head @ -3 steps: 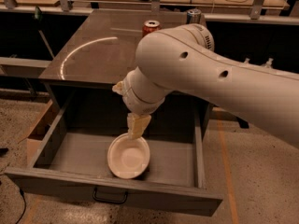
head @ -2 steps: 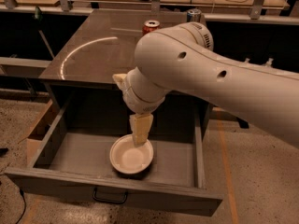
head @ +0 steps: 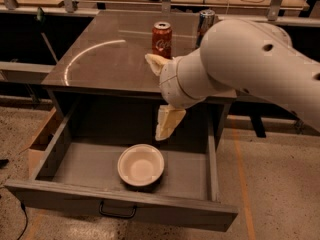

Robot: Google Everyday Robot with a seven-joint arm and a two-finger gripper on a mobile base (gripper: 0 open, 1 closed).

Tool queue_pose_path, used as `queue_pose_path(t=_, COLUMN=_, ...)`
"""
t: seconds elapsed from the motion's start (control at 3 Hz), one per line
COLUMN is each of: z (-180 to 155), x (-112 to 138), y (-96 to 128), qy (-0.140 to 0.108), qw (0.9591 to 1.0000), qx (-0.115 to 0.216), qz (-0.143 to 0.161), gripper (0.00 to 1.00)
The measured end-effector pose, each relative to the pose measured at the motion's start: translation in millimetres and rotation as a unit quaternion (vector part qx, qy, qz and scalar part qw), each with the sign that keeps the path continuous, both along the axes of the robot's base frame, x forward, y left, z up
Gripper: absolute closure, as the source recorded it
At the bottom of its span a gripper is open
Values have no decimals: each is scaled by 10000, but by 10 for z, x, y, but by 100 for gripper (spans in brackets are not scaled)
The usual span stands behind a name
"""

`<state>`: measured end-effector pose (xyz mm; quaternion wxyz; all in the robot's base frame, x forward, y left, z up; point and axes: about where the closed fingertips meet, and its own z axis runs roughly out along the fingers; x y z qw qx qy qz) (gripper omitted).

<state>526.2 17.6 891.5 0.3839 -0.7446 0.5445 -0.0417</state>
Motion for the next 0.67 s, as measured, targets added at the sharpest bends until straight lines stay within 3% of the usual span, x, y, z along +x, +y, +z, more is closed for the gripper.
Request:
queue_pose_path(t=0.33, z=619, x=106, y=-494, qy=-509, qw=9980, qx=171, qz=-330, gripper=0)
queue_pose_path(t=0.67, z=619, x=106, y=-494, qy=-509, qw=9980, qx=171, qz=-330, gripper=0)
